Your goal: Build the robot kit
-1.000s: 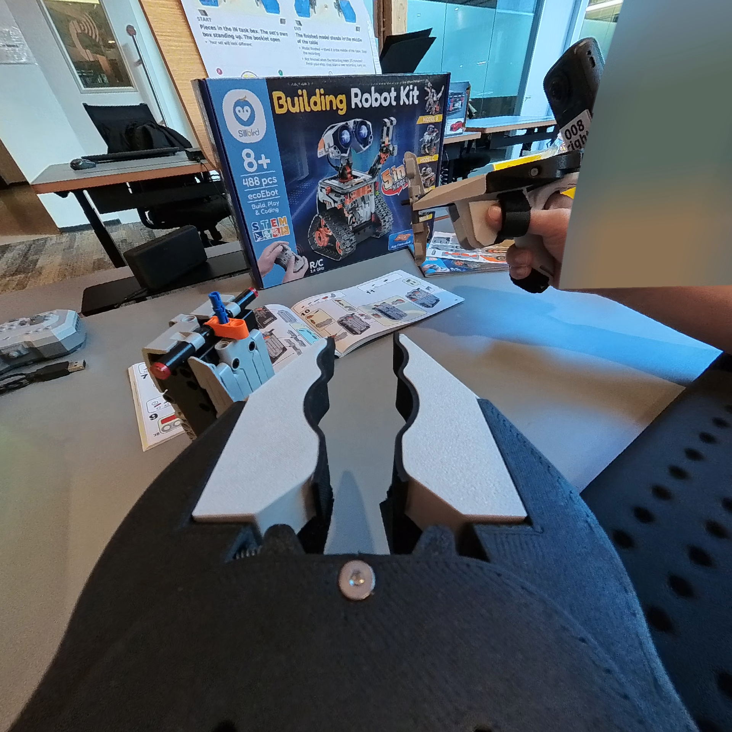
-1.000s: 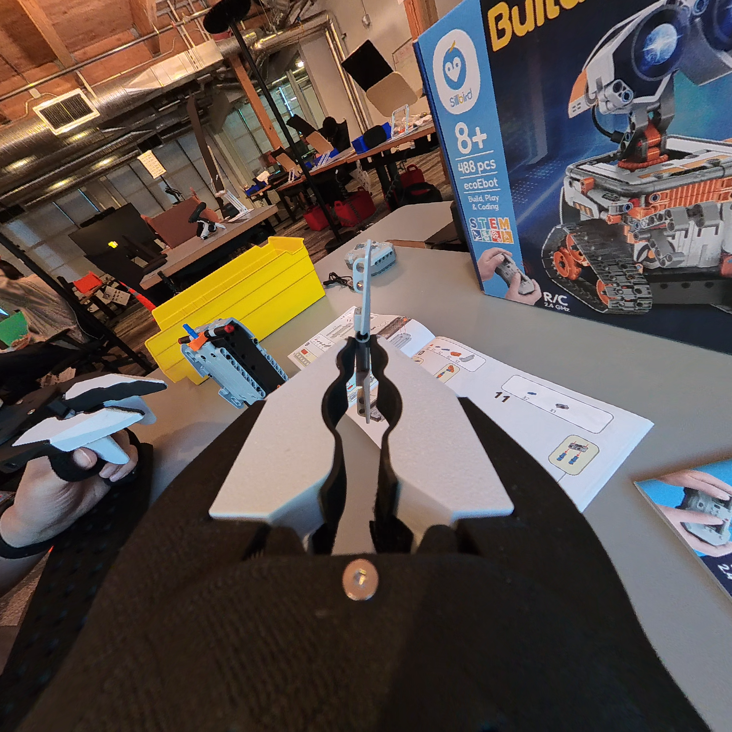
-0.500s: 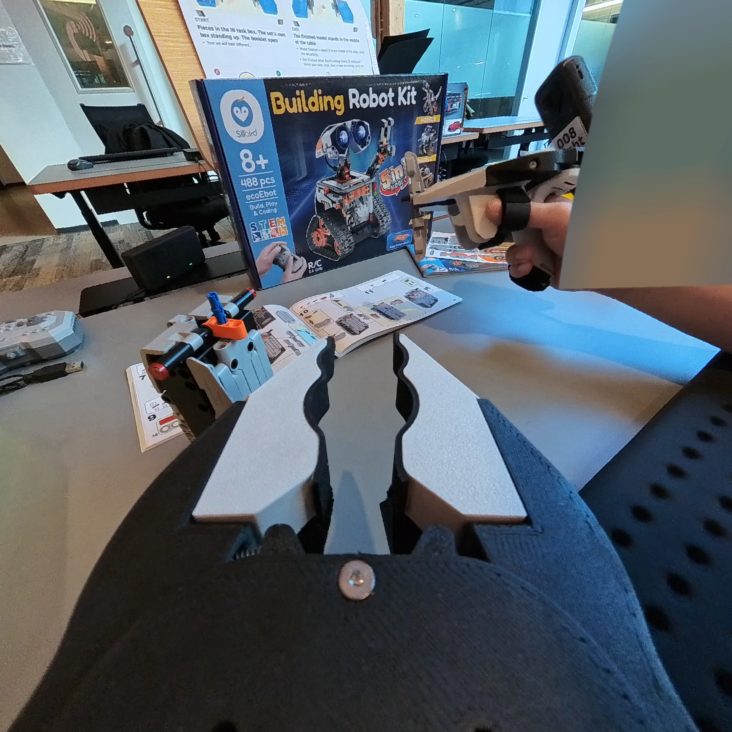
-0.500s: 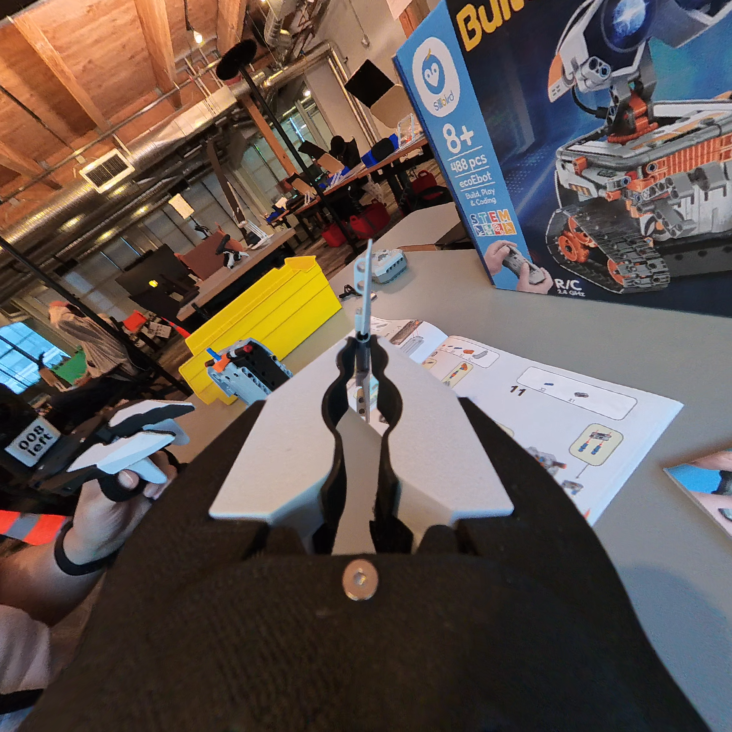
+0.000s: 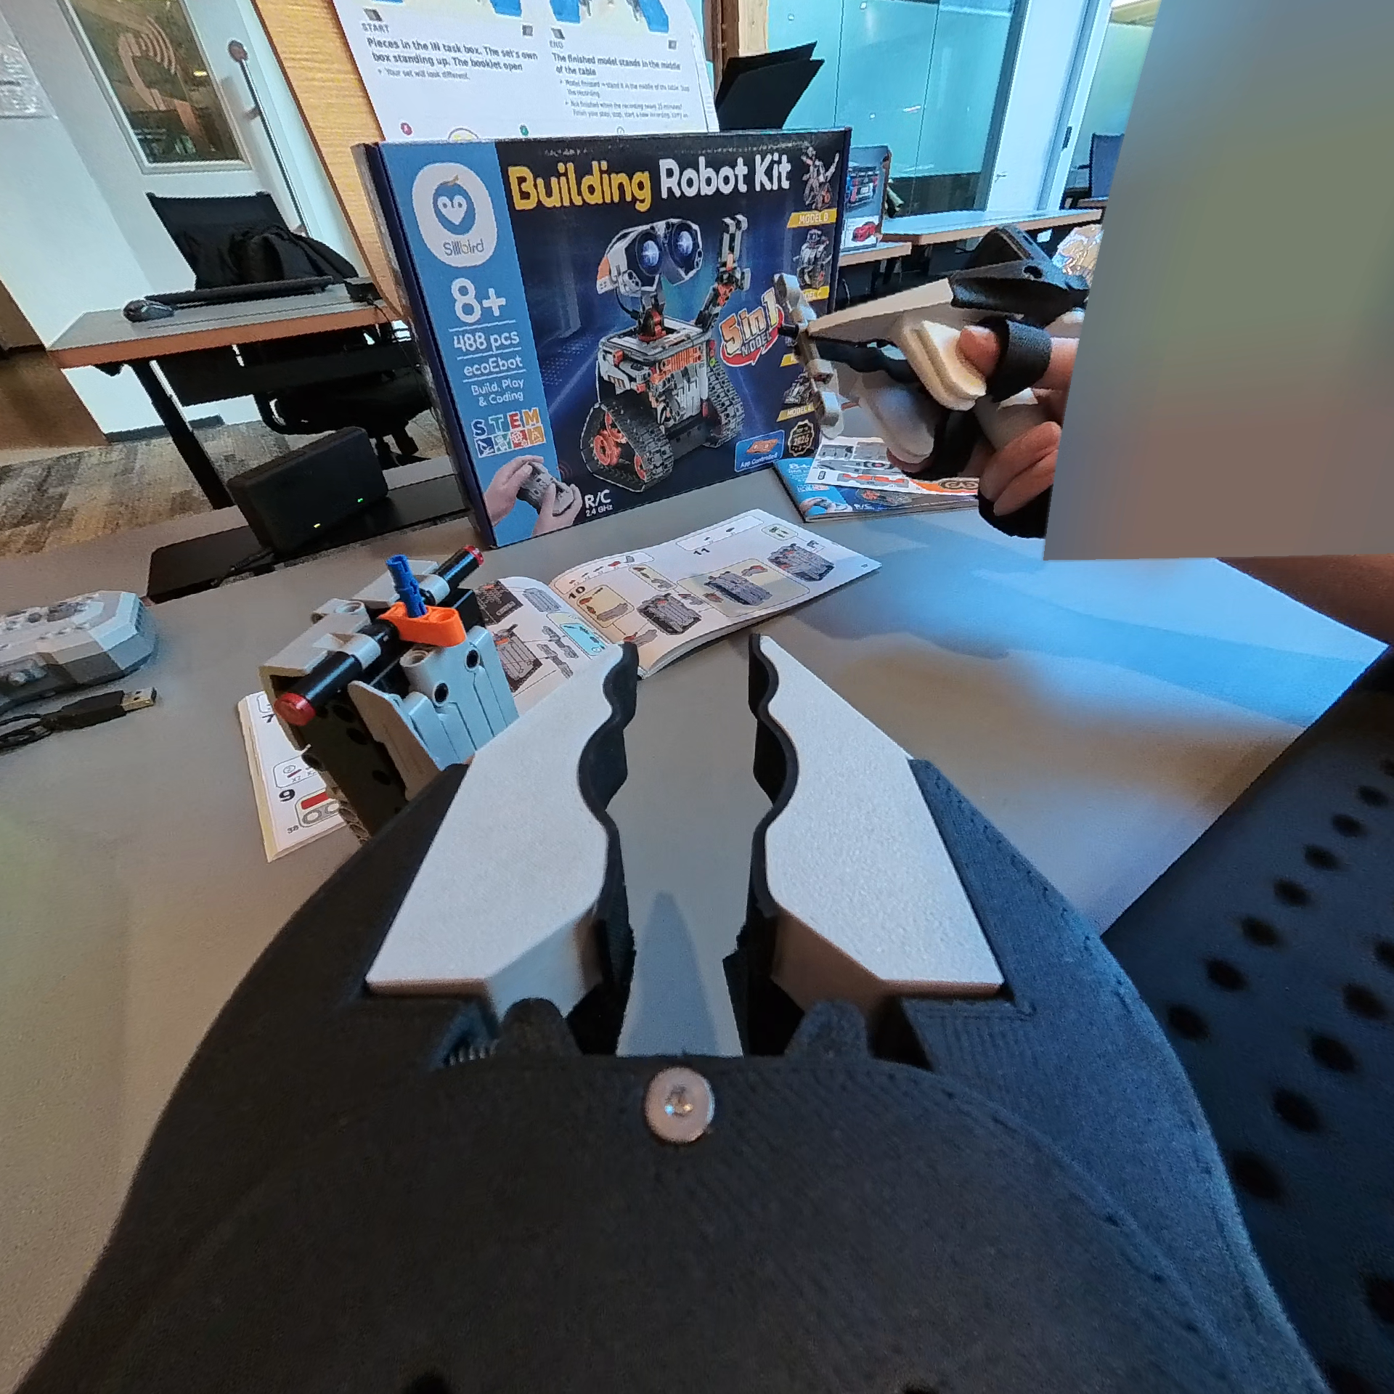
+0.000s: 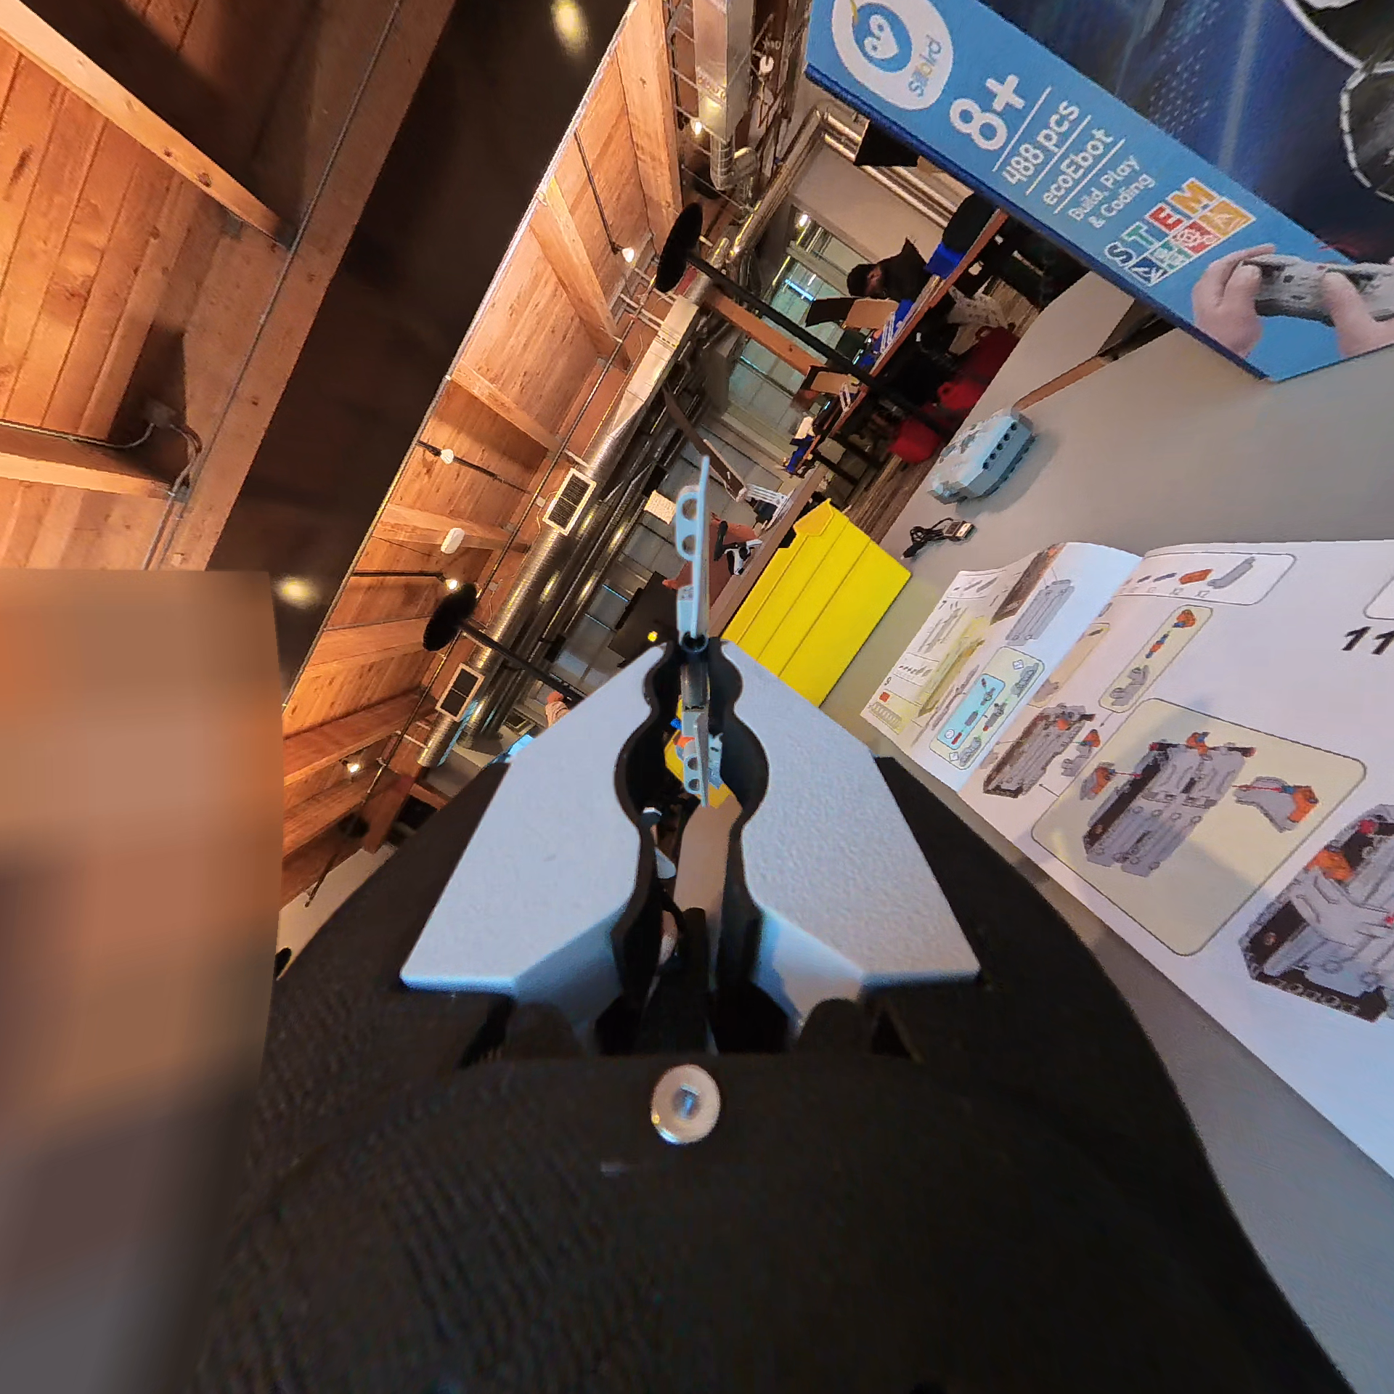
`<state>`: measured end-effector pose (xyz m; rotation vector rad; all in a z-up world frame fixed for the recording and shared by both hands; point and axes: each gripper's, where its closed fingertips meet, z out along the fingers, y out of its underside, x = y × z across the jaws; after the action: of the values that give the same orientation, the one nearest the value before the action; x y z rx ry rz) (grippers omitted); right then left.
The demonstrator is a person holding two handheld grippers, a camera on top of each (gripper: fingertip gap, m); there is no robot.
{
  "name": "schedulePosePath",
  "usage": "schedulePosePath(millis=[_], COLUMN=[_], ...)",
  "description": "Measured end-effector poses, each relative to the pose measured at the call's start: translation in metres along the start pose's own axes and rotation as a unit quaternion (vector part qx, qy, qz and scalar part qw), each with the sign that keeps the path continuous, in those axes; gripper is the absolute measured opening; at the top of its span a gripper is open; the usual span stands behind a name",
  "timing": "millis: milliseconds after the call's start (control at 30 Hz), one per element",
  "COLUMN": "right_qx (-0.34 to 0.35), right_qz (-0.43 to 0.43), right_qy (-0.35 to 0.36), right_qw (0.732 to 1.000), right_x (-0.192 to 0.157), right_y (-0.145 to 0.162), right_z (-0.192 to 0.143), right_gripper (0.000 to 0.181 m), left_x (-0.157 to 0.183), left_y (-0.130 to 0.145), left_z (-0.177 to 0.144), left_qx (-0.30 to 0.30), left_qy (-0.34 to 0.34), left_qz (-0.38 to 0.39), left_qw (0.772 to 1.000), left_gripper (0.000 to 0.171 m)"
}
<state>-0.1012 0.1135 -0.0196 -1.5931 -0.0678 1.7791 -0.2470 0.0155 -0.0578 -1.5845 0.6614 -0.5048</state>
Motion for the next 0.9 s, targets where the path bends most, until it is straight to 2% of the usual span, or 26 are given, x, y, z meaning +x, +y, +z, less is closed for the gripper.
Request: schedulePosePath(millis=[900], right_qx=[-0.019], right_qz=[-0.049], right_qy=[0.040], right_qw=[0.998], right_x=[0.0067], right_y=[0.0055], right_z=[0.0018], right_gripper=[0.005], left_x=[0.0009], left_y=[0.0015], left_z=[0.0010], left_qx=[-0.004], left_qy=[0.002], left_qz=[0.002], left_qw=[1.000], left_gripper=[0.028])
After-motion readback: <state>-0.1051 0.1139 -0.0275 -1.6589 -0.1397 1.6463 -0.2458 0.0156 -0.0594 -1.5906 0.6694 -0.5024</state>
